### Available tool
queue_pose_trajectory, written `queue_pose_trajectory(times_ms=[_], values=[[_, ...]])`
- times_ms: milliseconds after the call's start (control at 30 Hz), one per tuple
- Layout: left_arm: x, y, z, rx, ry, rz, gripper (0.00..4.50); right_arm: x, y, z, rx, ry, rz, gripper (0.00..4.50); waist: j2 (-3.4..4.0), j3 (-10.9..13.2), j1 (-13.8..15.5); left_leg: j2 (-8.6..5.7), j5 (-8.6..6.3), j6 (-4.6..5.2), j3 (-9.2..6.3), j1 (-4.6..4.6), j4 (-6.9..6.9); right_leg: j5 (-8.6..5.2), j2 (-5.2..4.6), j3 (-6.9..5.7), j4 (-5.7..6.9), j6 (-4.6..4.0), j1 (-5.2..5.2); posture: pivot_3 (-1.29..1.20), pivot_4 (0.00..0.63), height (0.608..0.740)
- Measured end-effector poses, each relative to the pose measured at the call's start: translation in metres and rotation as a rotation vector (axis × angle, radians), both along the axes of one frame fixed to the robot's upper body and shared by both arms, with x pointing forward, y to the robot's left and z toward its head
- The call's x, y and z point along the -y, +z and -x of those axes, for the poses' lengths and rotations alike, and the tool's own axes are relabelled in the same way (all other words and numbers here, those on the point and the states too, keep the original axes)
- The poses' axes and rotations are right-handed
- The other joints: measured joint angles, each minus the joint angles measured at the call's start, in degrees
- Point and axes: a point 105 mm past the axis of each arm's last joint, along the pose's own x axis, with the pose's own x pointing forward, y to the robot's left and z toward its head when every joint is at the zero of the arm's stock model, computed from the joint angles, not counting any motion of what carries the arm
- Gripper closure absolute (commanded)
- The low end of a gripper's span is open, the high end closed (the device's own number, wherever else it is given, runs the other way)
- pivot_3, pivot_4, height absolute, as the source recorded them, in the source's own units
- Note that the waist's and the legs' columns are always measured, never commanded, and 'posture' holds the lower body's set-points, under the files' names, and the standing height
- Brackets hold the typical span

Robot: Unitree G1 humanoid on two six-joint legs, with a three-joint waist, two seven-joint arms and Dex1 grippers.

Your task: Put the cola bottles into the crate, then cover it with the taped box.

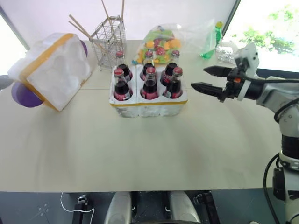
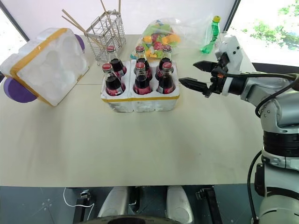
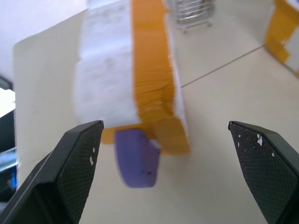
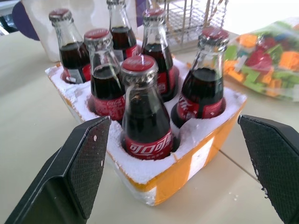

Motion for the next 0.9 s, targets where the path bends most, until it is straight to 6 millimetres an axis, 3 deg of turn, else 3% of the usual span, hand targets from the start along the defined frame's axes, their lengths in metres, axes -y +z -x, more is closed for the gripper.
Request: queue_pose_trajectory(times_ms=[133,267,633,900], values=[[-0.014,-0.009,-0.008,-0.065,0.074,-0.061,0.00,-0.006,0.002,0.009,0.011,0.053,0.023,0.02,-0.01,0.0,-0.2,0.01,-0.01,0.05,0.06,-0.08,0.12,0.10,0.20,-0.04,0.01,0.24,-0.04,0.00,0.150,0.740],[-0.021,-0.033,-0.017,-0.160,0.114,-0.080,0.00,-0.008,0.017,0.023,0.060,0.116,0.036,0.02,-0.06,0.0,-0.2,0.08,-0.01,0.06,0.06,-0.09,0.31,0.11,0.33,-0.03,0.16,0.26,-0.04,0.00,0.150,0.740],[-0.018,-0.068,-0.035,-0.282,0.108,-0.141,0.00,-0.020,0.066,0.071,0.184,0.334,0.014,0.02,-0.41,0.1,-0.1,0.16,0.07,0.30,0.04,-0.18,0.92,0.30,0.19,-0.01,0.47,0.39,-0.02,0.00,0.150,0.740],[-0.012,-0.079,-0.052,-0.293,0.116,-0.177,0.00,-0.025,0.063,0.078,0.174,0.341,-0.008,0.02,-0.62,0.1,0.0,0.10,0.08,0.31,0.04,-0.31,0.95,0.37,0.07,-0.01,0.45,0.49,-0.07,0.00,0.150,0.740]])
